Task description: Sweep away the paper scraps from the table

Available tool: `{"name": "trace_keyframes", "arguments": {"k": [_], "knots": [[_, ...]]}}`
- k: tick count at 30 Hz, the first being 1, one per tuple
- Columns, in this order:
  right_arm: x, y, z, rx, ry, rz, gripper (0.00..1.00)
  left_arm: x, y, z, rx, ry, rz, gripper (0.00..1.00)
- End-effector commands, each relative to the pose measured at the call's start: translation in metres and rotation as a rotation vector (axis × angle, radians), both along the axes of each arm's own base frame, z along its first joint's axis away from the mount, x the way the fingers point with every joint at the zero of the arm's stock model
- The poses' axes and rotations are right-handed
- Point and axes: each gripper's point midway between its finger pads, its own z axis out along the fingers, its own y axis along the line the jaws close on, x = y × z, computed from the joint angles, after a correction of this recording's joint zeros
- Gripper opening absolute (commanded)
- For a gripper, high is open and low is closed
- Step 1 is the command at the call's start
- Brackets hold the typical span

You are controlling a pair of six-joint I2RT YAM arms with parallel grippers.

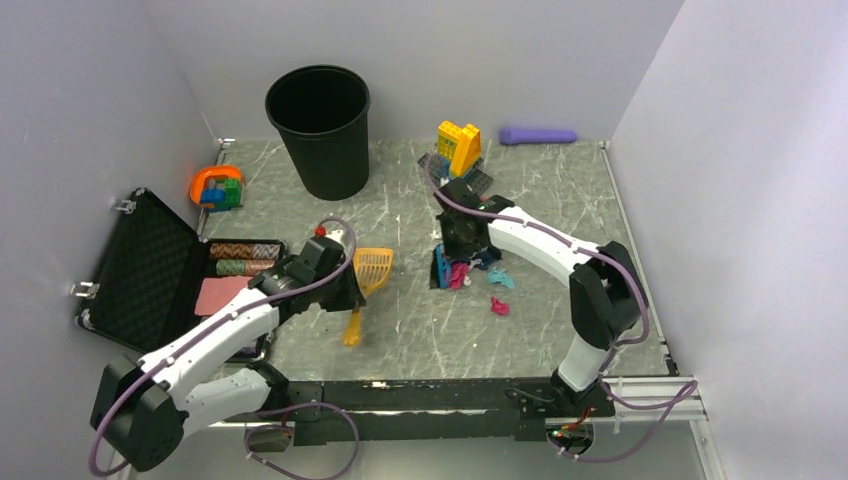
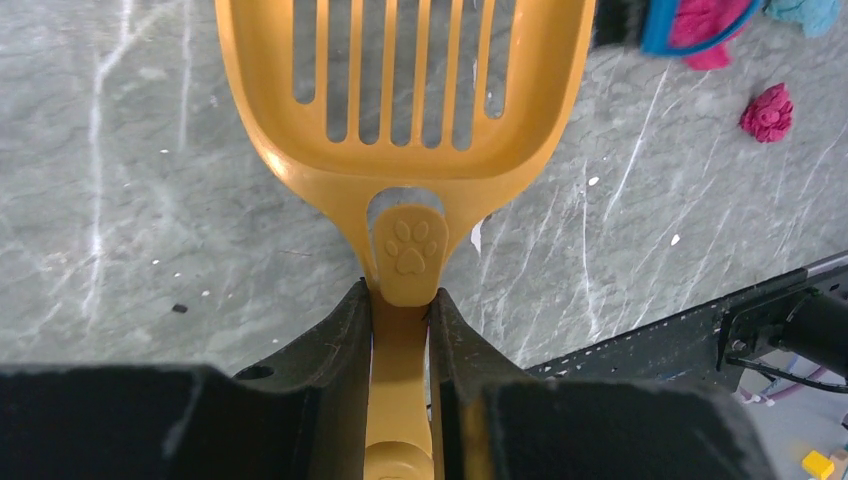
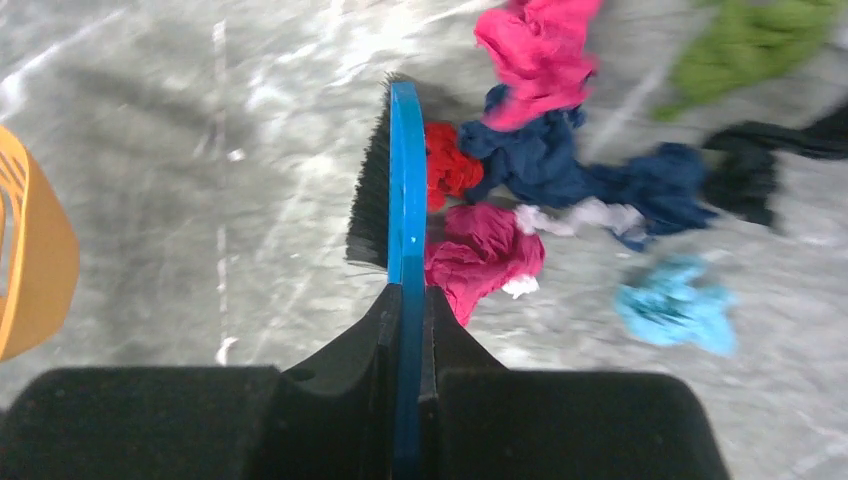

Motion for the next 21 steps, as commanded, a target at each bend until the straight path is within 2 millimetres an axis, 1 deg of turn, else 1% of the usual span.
{"name": "trace_keyframes", "arguments": {"k": [1,2,3,5,9,15,16,18,21], "knots": [[0.016,-0.063,0.027,-0.204,-0.117,-0.133,0.00,0.007,-0.023,-0.007,-0.035,-0.004,-0.085,0.00],[0.018,-0.062,0.035,-0.184,-0.142,-0.136,0.00,0.008,-0.026,-0.009,-0.030,-0.001,-0.095,0.00],[0.018,-0.059,0.047,-0.146,-0.173,-0.134,0.00,0.010,-0.030,-0.011,-0.029,-0.005,-0.107,0.00],[0.018,-0.051,0.063,-0.068,-0.222,-0.118,0.00,0.012,-0.036,-0.018,-0.012,-0.006,-0.129,0.00],[0.013,-0.032,0.084,0.095,-0.276,-0.067,0.00,0.014,-0.045,-0.027,0.031,-0.016,-0.171,0.00],[0.002,0.000,0.094,0.303,-0.266,-0.004,0.00,0.007,-0.064,-0.035,0.109,-0.019,-0.262,0.00],[0.000,0.004,0.094,0.331,-0.264,0.004,0.00,0.008,-0.064,-0.036,0.142,-0.027,-0.259,0.00],[-0.002,0.012,0.095,0.386,-0.260,0.020,0.00,0.007,-0.067,-0.036,0.173,-0.036,-0.270,0.00],[-0.007,0.023,0.089,0.440,-0.231,0.041,0.00,0.004,-0.072,-0.038,0.195,-0.037,-0.286,0.00]]}}
